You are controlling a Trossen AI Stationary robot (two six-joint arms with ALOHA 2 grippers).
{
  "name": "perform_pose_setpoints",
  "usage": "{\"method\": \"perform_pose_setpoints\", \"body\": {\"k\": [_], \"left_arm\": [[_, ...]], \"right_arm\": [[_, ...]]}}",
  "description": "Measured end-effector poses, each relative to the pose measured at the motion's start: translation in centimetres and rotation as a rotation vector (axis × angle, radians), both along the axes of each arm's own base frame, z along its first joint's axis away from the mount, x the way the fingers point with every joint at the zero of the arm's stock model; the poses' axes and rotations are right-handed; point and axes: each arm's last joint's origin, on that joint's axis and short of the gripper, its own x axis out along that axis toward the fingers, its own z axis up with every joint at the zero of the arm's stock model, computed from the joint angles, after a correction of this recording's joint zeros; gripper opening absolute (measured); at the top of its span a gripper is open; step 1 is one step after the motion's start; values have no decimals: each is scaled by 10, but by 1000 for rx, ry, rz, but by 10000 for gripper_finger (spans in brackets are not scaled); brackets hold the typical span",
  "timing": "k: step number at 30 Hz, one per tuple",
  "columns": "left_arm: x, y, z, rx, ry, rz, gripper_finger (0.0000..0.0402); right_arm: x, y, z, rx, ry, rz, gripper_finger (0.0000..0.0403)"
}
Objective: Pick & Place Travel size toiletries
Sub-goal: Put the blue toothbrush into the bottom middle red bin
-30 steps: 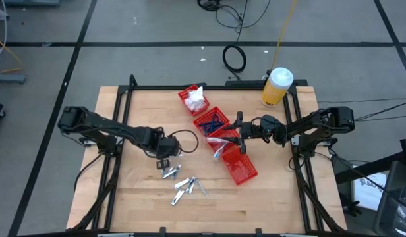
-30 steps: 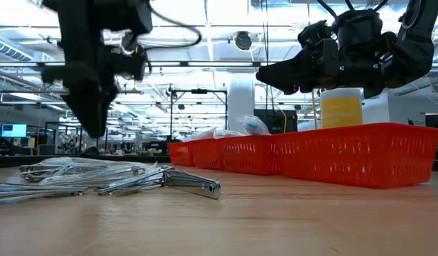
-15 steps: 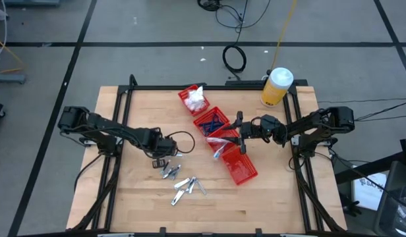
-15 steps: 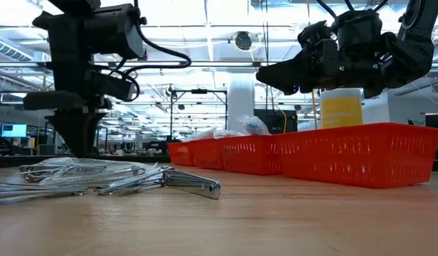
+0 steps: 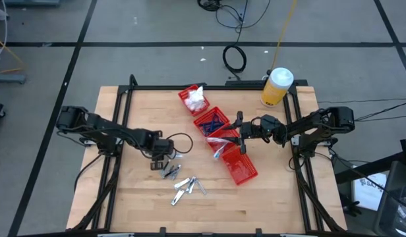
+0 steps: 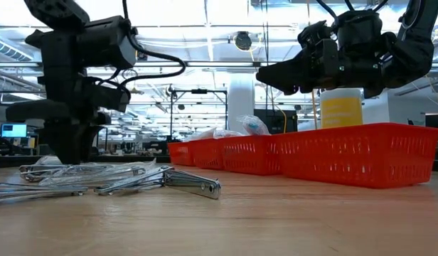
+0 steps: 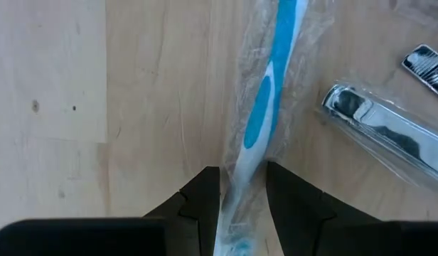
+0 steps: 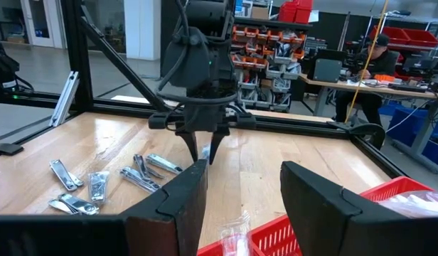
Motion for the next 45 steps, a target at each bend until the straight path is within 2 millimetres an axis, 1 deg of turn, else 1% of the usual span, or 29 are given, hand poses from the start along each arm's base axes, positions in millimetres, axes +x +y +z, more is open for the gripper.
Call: {"method": "perform_pose_setpoints", "body": {"k": [2,4,5,7,8,12,14,17,20,23,25,28,32,39,42,45], "left_arm": [[-3,2,-3,-10,8,16,117],[-4,4,-5,-26,16,25,98],[-4,4,-5,-37,18,26,81],[-3,4,-4,-53,16,22,33],[-2,5,-3,-53,12,21,18],[11,6,9,-31,-27,56,9],[24,5,22,-33,-84,59,5],[46,4,51,-35,-212,44,6],[61,3,74,-21,-304,-22,4],[79,2,98,31,-450,-94,4],[86,3,109,87,-530,-144,3],[97,4,120,145,-669,-208,4],[103,7,128,163,-763,-245,3],[113,12,131,188,-858,-237,4],[116,14,126,198,-844,-246,3],[117,17,122,198,-827,-240,4]], "right_arm": [[0,0,0,0,0,0,167],[0,0,0,0,0,0,167],[0,0,0,0,0,0,167],[0,0,0,0,0,0,167],[0,0,0,0,0,-1,167],[0,0,0,0,0,-1,167],[0,0,0,0,-1,-3,167],[0,-1,0,2,-1,-30,167],[0,-1,-1,45,8,-28,167],[5,5,0,66,35,-5,169],[9,11,3,46,28,-3,173],[16,18,13,-12,-26,7,180],[25,24,25,-38,-72,29,182],[35,30,42,-42,-133,57,177],[39,33,47,-43,-146,69,177],[42,33,47,-37,-118,69,167]]}}
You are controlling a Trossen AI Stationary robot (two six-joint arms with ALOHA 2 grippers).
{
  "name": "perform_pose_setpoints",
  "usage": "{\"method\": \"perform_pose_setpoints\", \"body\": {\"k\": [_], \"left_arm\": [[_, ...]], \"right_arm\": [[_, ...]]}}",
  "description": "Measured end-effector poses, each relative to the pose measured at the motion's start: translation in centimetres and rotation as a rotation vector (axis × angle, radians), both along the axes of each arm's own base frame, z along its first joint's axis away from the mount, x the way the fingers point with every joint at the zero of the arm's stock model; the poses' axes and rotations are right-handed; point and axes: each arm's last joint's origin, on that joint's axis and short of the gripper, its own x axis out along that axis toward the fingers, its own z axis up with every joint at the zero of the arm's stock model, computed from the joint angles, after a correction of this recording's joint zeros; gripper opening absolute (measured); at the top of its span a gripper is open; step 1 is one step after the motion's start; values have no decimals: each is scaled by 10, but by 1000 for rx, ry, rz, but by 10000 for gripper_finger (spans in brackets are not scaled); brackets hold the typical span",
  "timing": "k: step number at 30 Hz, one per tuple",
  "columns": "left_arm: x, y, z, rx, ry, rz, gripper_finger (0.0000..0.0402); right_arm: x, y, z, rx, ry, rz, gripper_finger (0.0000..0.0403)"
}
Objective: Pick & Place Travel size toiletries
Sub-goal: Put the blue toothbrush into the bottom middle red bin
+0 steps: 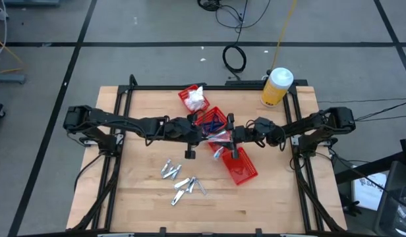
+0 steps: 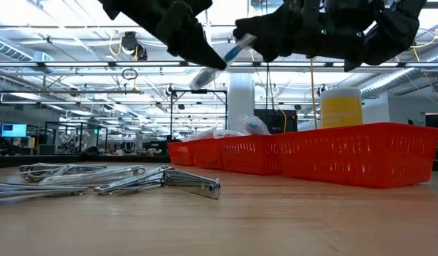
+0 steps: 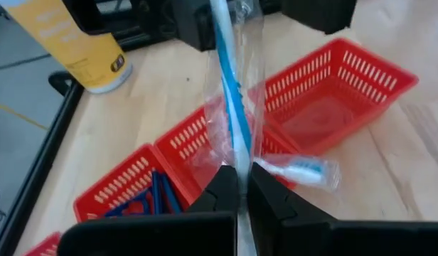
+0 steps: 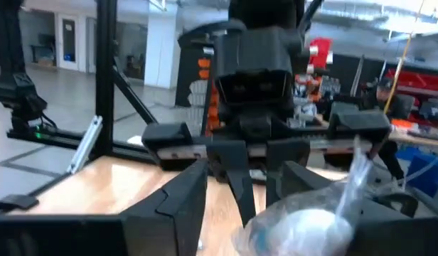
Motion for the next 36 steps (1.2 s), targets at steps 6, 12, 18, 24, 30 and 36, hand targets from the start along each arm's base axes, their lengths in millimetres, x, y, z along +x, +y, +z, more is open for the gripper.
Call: {"method": "perform_pose_setpoints", "body": {"k": [6,12,18,24,30,36], "left_arm": [[1,0,-2,10,7,-3,6],[1,0,-3,17,14,-6,10],[1,0,-2,-62,15,84,20],[-3,-8,24,-84,80,218,124],[-9,-18,39,-58,179,239,215],[-18,-18,31,-102,284,301,240]], "right_arm": [[1,-3,-6,-4,65,-13,87],[1,-5,-9,-36,93,-26,14],[1,-8,-12,-39,130,-34,11],[-6,-15,-25,-10,334,-51,11],[-16,-15,-28,0,440,-56,11],[-33,-14,-17,3,406,-105,11]]}}
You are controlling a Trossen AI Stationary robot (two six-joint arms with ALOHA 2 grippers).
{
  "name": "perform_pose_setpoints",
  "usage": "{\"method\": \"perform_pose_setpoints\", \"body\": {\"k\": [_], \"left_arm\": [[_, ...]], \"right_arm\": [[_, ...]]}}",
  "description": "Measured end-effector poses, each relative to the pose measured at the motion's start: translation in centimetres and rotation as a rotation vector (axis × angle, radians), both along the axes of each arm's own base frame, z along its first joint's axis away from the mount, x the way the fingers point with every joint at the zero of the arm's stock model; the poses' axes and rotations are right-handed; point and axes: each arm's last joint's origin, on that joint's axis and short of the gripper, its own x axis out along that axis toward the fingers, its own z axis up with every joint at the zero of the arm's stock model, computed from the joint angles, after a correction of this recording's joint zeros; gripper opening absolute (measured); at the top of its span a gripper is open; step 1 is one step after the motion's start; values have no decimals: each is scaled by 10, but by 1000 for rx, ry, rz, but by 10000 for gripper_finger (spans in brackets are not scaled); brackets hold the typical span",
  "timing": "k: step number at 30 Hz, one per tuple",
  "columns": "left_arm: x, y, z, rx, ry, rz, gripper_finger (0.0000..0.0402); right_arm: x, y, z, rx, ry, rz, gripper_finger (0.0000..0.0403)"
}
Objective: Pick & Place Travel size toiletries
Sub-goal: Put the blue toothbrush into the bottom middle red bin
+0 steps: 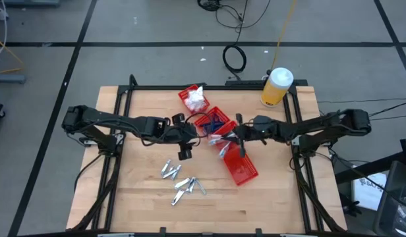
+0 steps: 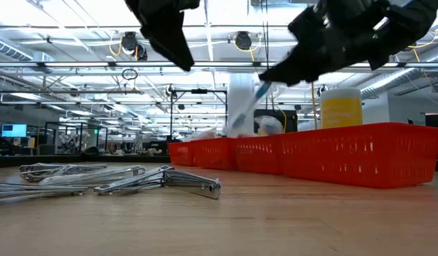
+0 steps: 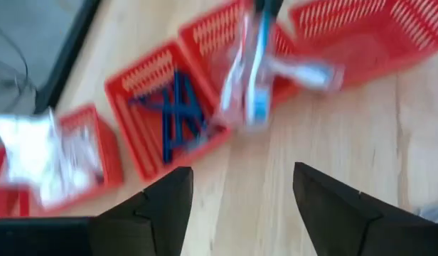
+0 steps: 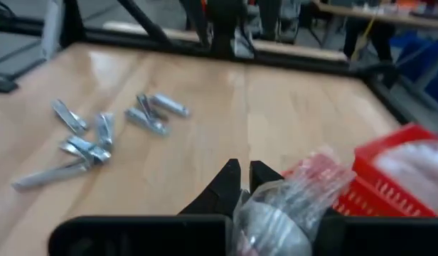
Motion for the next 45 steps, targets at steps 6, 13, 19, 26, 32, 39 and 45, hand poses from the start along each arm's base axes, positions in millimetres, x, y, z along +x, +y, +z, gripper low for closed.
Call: {"method": "perform_pose_setpoints", "body": {"k": [6,13,19,26,32,39,45], "left_arm": [[-8,2,-7,-28,78,83,222],[-11,2,-8,-45,99,117,195],[-10,3,-8,-26,94,125,178],[-9,5,-9,19,91,152,173],[-8,5,-12,24,106,150,175],[-11,6,-22,30,131,146,175],[-13,6,-30,32,142,146,175]], "right_arm": [[-16,8,27,-45,-88,36,11],[-43,2,44,-42,71,0,11],[-41,-1,66,-79,315,-78,11],[-12,-4,77,-106,614,-31,11],[4,-8,94,-163,779,-67,11],[12,-11,88,-137,861,-26,11],[22,-13,72,-96,923,10,11]]}}
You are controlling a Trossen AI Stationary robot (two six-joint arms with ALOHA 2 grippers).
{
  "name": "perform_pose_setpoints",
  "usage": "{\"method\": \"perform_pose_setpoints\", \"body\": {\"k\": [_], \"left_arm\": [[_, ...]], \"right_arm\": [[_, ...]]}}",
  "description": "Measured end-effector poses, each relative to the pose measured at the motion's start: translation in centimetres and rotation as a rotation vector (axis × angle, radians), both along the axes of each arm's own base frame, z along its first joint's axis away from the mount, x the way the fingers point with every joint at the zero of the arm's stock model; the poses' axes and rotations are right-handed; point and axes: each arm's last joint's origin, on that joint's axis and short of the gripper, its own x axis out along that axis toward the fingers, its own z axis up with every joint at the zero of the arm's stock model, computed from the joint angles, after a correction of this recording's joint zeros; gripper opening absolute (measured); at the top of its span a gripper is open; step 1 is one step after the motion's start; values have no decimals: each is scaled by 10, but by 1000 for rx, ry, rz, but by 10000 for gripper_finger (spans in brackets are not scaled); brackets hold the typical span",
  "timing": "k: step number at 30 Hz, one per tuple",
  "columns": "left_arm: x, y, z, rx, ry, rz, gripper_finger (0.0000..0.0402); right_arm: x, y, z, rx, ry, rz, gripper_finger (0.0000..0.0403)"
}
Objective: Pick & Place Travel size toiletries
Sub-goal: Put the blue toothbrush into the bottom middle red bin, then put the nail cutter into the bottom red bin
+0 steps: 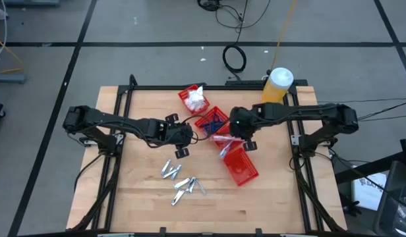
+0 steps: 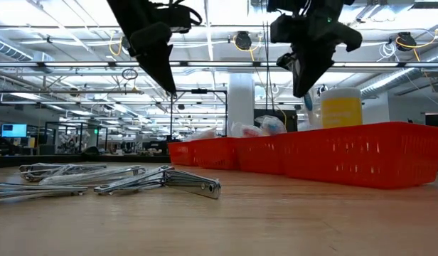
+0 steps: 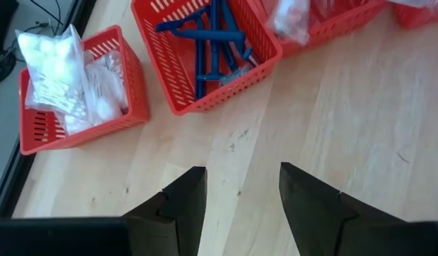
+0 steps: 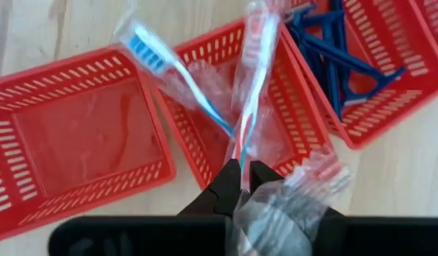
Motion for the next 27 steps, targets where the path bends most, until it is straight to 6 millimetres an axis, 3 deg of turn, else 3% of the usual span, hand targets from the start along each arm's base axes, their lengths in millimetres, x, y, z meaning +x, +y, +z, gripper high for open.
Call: {"method": "perform_pose_setpoints", "body": {"k": [3,13,18,23,27], "left_arm": [[1,0,1,-1,-11,0,175],[1,0,1,2,-15,-5,175],[1,0,1,2,-15,-6,175],[0,0,2,0,-6,-15,175],[-12,-6,26,-8,-106,-57,175]], "right_arm": [[6,-1,-3,-9,-21,10,28],[15,-1,0,-11,-111,-9,181],[20,3,4,-19,-178,9,235],[5,6,26,-4,-260,-17,254],[-23,6,56,124,-437,9,253]]}}
